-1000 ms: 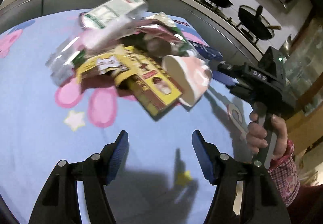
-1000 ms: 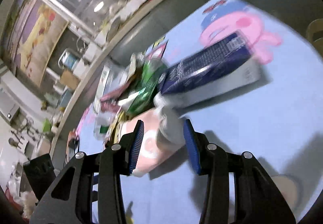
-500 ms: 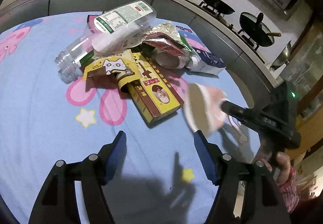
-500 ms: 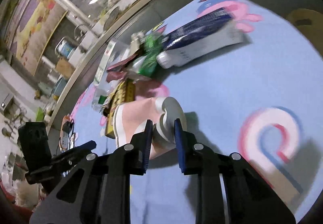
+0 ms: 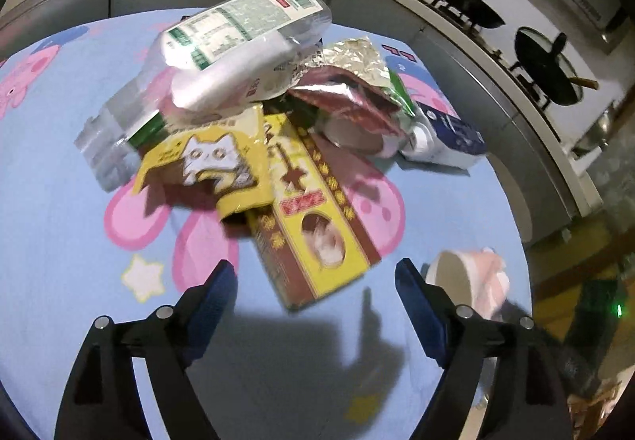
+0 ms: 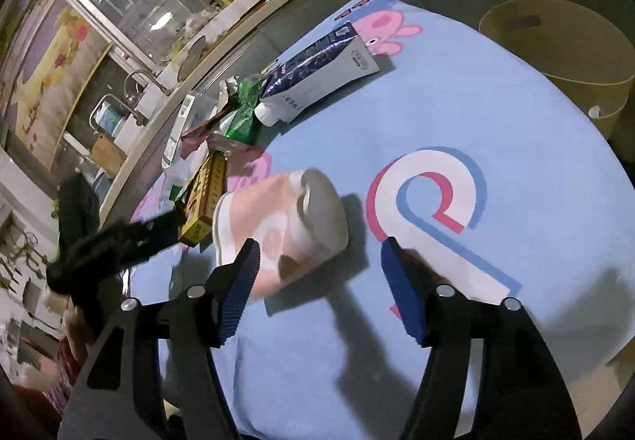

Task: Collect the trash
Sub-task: 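Bring both grippers back to the pile, right gripper toward the pink paper cup, then grasp the yellow-brown box with the left gripper while the right gripper grasps the pink paper cup, then carry the box and cup over the beige bin and open both grippers, then grasp the dark blue milk carton with the right gripper, then pass the milk carton from the right gripper into the left gripper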

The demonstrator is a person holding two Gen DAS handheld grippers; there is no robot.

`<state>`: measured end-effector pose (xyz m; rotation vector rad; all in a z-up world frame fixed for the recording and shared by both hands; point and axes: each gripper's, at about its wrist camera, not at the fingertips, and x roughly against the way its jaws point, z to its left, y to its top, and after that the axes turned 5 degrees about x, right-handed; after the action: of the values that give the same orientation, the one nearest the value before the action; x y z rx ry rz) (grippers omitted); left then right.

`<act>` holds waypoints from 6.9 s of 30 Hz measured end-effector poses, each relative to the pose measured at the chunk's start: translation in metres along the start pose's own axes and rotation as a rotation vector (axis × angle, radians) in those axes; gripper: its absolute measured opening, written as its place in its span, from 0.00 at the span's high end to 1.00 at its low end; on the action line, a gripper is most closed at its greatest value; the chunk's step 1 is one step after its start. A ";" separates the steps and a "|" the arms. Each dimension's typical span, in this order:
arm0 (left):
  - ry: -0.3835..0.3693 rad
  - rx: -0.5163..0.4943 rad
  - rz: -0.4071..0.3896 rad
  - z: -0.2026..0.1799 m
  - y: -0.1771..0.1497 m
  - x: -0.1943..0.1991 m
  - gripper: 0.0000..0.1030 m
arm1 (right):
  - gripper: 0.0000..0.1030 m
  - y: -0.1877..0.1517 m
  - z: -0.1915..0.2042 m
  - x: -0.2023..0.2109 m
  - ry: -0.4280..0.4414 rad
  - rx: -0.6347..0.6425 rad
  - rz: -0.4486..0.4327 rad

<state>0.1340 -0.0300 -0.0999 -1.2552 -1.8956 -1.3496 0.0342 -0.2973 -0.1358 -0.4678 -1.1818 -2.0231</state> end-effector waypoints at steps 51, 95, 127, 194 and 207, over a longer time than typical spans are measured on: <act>0.222 -0.268 0.002 0.025 -0.084 0.031 0.39 | 0.09 -0.027 0.069 -0.035 -0.210 0.291 0.018; -0.221 -0.612 0.174 -0.311 0.042 -0.167 0.42 | 0.16 0.109 -0.184 0.060 -0.461 -0.098 -0.258; -0.020 -0.239 0.024 -0.027 -0.026 0.001 0.34 | 0.48 0.043 -0.017 -0.009 -0.135 0.011 -0.160; -0.291 -0.133 0.083 0.023 -0.076 0.034 0.32 | 0.44 -0.035 0.047 0.006 0.073 0.033 0.034; -0.134 0.111 -0.108 0.108 -0.040 0.068 0.30 | 0.55 -0.049 0.107 -0.098 0.459 -0.107 0.266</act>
<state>0.0799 0.0923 -0.1061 -1.2304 -2.1274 -1.2210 0.0569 -0.1502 -0.1714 -0.1815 -0.6962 -1.8357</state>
